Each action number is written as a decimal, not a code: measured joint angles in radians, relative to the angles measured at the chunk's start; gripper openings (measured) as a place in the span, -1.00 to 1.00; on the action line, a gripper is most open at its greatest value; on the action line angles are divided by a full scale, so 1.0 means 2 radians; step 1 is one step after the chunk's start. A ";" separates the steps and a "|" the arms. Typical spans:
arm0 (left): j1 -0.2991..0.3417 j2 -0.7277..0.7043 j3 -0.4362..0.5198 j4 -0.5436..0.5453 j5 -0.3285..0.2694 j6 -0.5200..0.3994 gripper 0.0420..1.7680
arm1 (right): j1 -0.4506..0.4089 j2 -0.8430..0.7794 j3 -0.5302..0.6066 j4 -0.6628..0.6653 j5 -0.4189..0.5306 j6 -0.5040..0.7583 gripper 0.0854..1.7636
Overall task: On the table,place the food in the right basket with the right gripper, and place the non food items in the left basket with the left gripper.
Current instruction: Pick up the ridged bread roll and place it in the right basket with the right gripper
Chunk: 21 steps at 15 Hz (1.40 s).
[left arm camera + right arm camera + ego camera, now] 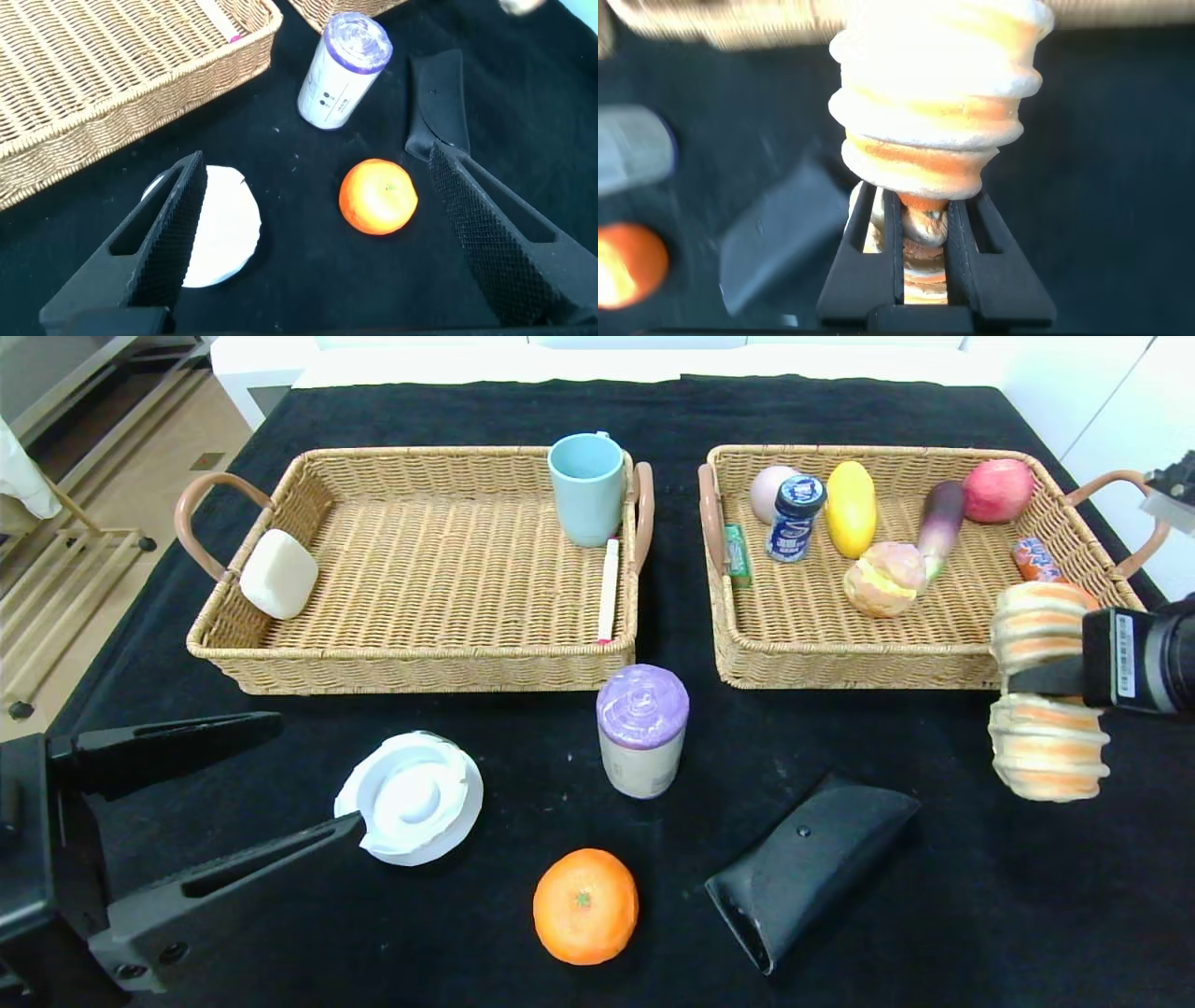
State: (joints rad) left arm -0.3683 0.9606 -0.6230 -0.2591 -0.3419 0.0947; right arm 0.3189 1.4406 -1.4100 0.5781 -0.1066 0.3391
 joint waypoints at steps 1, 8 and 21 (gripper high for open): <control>0.000 0.000 0.000 0.000 0.000 0.000 0.94 | -0.001 0.015 -0.023 0.000 -0.005 -0.007 -0.68; 0.000 -0.001 -0.001 -0.001 0.000 0.000 0.94 | -0.007 0.104 -0.147 -0.012 -0.019 -0.018 -0.68; 0.000 -0.002 0.000 -0.001 0.000 0.007 0.94 | -0.068 0.179 -0.233 -0.099 -0.027 -0.048 -0.69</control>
State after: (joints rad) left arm -0.3683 0.9568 -0.6226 -0.2615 -0.3415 0.1081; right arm 0.1821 1.7987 -1.8757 0.3804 -0.1606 0.2423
